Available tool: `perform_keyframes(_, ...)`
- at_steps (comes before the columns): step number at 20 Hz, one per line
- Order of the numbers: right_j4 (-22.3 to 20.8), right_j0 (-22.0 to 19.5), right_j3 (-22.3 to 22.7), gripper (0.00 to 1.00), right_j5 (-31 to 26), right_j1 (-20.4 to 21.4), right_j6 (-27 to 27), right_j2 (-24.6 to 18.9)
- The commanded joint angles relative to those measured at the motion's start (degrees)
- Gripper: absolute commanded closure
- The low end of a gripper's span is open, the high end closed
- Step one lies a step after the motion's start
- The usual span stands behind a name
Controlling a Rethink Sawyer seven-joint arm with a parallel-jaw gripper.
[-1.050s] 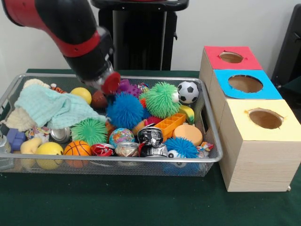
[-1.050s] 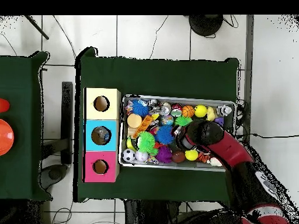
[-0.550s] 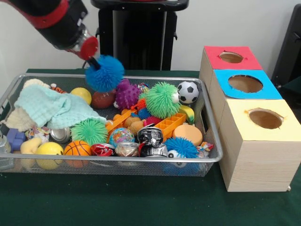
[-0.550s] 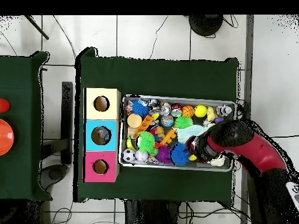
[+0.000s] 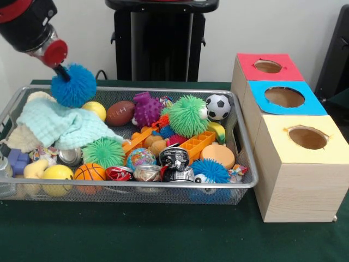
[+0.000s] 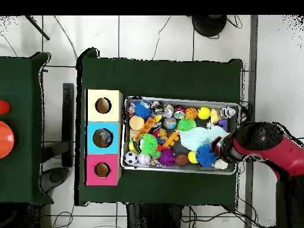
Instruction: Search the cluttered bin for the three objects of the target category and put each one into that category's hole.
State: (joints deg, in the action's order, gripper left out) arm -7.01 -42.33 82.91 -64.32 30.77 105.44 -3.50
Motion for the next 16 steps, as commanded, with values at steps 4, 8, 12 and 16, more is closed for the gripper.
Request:
perform_keyframes(4, -7.52, 0.68, -5.75, 1.00, 8.64, -3.29, -2.68, -2.14)
perform_keyframes(8, -9.08, -0.53, -7.57, 1.00, 12.18, -4.57, -4.16, -3.04)
perform_keyframes(12, -7.81, -2.45, -5.58, 0.00, 16.66, -4.38, -4.66, -4.88)
perform_keyframes(16, -7.38, -0.03, -5.15, 0.00, 13.55, -3.45, -1.04, -3.20)
